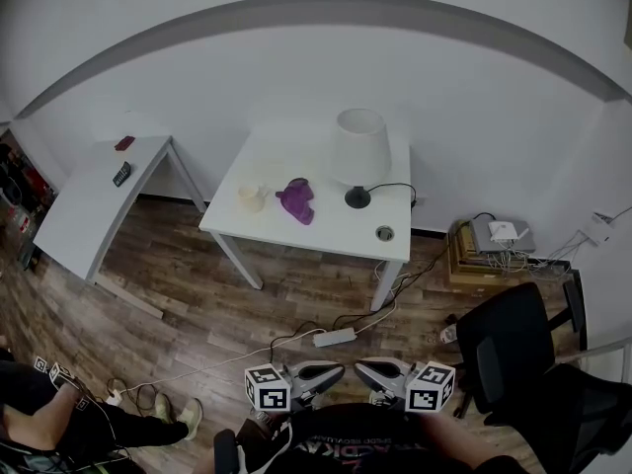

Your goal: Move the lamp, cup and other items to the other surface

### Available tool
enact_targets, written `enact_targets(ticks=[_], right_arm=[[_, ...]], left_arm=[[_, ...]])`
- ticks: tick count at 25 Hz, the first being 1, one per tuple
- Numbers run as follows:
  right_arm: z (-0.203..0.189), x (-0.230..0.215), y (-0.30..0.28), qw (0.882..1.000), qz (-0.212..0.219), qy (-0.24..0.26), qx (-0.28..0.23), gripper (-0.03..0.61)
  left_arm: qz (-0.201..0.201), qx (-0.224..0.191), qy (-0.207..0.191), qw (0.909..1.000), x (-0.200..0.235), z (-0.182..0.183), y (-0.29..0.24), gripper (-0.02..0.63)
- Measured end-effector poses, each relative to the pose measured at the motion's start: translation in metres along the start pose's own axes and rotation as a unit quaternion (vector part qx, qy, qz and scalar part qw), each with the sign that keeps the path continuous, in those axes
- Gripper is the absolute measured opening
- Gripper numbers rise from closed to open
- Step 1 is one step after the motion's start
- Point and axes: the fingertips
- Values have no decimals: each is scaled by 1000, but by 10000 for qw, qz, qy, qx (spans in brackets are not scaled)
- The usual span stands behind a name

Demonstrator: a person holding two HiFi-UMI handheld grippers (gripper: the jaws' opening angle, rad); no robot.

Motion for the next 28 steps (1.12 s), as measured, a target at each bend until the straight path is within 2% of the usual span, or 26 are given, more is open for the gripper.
enact_targets(ticks=[12, 22, 28], right_arm=[[7, -2, -8, 9998, -76, -57, -169, 5], [18, 6, -40, 9997, -198, 10, -159, 41], [15, 14, -71, 9994, -304, 6, -134, 76]], left_arm=[[197, -230, 129, 9995, 11, -2, 23, 0], [404, -469, 265, 9977, 23, 2, 71, 0], [331, -716, 355, 9963, 34, -7, 111, 0]])
Point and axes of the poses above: the fingertips, and each gripper's own axes: y backward along the fingers, x to its left, z out of its top, and after that the axes turned 14 degrees about x, right-handed
